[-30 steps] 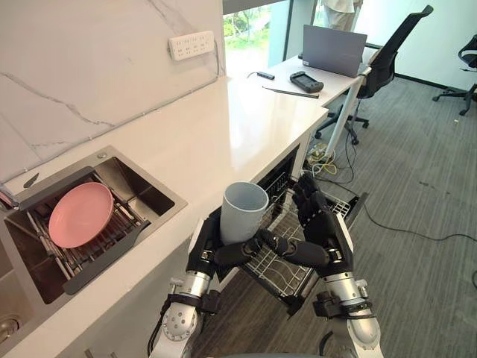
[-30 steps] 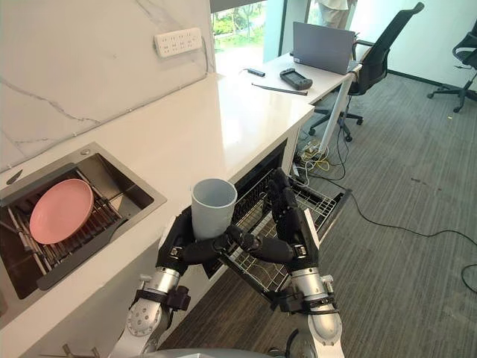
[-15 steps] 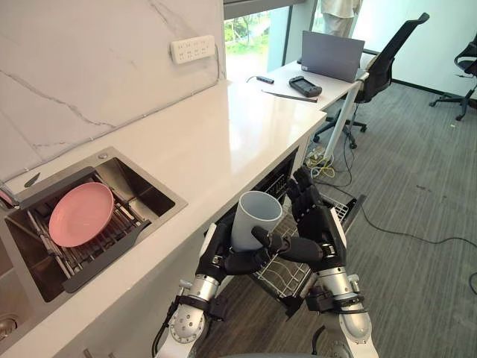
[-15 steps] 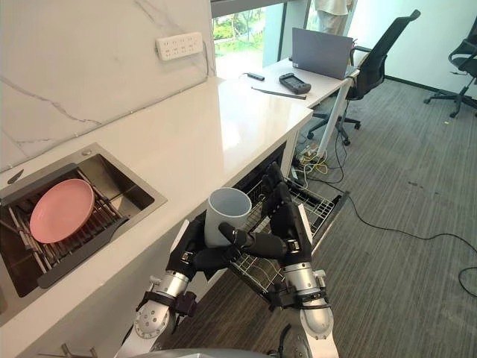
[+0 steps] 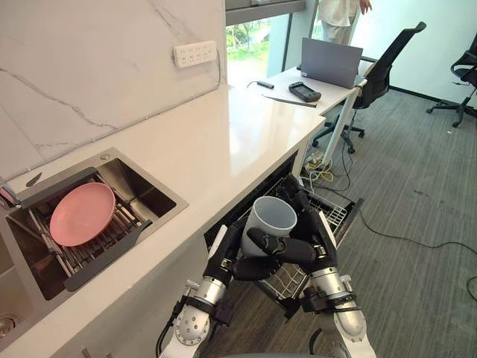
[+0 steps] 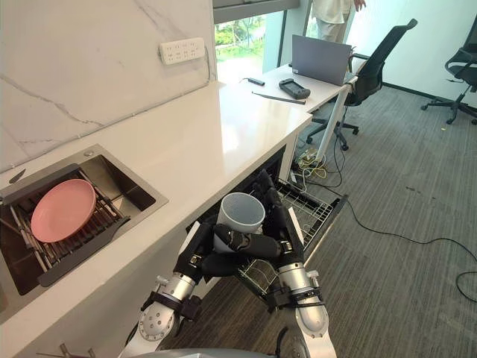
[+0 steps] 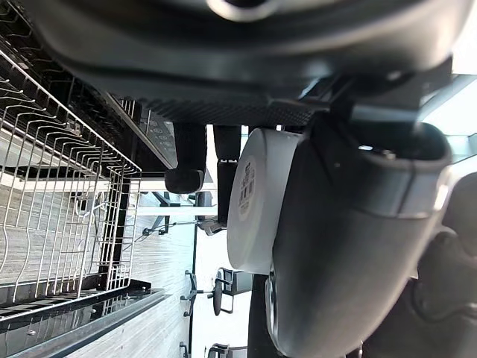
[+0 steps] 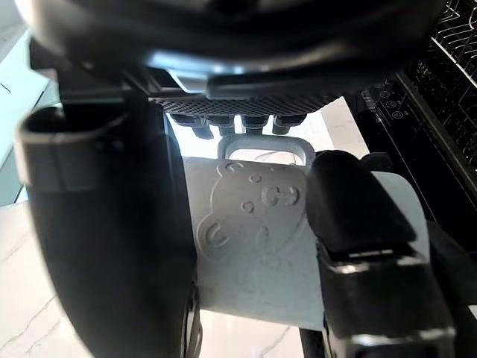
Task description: Walk over to the sink, pick up the cup, carry it to the dishwasher, place the cup inside the dishwasher, then close the dishwasher door
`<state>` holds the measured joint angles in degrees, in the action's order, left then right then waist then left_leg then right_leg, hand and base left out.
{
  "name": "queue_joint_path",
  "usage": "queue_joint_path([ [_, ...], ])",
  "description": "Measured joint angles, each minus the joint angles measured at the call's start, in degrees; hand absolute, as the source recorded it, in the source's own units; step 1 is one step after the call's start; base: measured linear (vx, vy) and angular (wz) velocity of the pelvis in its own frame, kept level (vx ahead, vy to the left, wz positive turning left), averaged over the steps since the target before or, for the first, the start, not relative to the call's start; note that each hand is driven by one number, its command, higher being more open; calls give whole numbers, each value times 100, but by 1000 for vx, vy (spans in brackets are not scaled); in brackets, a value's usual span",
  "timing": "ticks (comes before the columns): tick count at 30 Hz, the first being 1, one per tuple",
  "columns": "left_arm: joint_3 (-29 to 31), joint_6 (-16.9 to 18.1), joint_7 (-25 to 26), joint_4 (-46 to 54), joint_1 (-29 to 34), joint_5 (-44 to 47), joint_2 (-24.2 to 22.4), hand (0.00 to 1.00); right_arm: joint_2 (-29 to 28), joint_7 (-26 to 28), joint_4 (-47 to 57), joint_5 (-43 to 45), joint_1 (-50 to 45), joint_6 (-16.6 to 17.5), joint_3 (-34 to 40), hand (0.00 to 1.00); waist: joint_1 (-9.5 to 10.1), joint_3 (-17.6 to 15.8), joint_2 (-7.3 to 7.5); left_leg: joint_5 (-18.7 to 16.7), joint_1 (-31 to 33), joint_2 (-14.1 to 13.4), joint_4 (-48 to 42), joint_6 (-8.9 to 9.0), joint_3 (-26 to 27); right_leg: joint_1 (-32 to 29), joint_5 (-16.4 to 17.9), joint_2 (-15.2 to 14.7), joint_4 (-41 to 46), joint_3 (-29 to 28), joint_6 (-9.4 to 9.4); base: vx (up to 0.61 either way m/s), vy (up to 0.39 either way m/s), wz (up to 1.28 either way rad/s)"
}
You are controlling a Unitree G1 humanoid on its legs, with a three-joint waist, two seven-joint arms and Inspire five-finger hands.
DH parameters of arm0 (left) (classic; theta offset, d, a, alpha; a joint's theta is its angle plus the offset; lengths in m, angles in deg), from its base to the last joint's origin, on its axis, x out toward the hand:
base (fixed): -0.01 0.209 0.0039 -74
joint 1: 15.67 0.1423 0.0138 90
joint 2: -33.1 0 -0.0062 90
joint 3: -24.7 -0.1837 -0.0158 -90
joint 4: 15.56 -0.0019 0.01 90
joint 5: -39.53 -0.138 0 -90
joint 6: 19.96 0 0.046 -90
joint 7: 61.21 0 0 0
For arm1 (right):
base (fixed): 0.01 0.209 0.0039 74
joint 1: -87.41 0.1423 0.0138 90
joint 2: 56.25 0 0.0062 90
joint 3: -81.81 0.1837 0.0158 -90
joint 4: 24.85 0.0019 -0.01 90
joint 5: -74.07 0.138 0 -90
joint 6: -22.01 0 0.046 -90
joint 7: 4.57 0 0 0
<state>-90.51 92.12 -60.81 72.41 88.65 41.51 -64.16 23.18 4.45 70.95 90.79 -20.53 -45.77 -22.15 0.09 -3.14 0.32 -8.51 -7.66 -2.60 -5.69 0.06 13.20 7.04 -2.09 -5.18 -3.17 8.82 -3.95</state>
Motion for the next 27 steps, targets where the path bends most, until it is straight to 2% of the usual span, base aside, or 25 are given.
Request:
queue_joint_path([
  [9, -11, -63, -97, 46, 0, 9, 89, 0, 41, 55, -103, 16, 2, -44, 131, 0, 2, 79, 92, 4, -3, 4, 1, 1, -10, 8, 0, -7, -1, 29, 0, 0, 0, 0],
  [19, -23, -135, -162, 188, 49, 15, 130, 0, 82, 132, -130, 119, 26, -33, 192, 0, 0, 83, 100, 4, -7, 3, 8, 1, -8, 8, -8, -6, -26, 33, -1, 0, 0, 0],
  [20, -23, -147, -164, 188, 49, 17, 130, 100, 87, 131, -134, 118, 26, -33, 194, 0, 1, 84, 102, 4, -7, 4, 10, 1, -7, 9, -8, -6, -26, 32, -1, 0, 0, 0],
  [27, 9, -252, -135, 196, 49, 21, 130, 100, 86, -26, -184, 90, 48, -18, 253, 0, 28, 99, 133, 4, -9, 4, 27, 1, -6, 17, -9, -5, -28, 33, -2, 0, 0, 0],
])
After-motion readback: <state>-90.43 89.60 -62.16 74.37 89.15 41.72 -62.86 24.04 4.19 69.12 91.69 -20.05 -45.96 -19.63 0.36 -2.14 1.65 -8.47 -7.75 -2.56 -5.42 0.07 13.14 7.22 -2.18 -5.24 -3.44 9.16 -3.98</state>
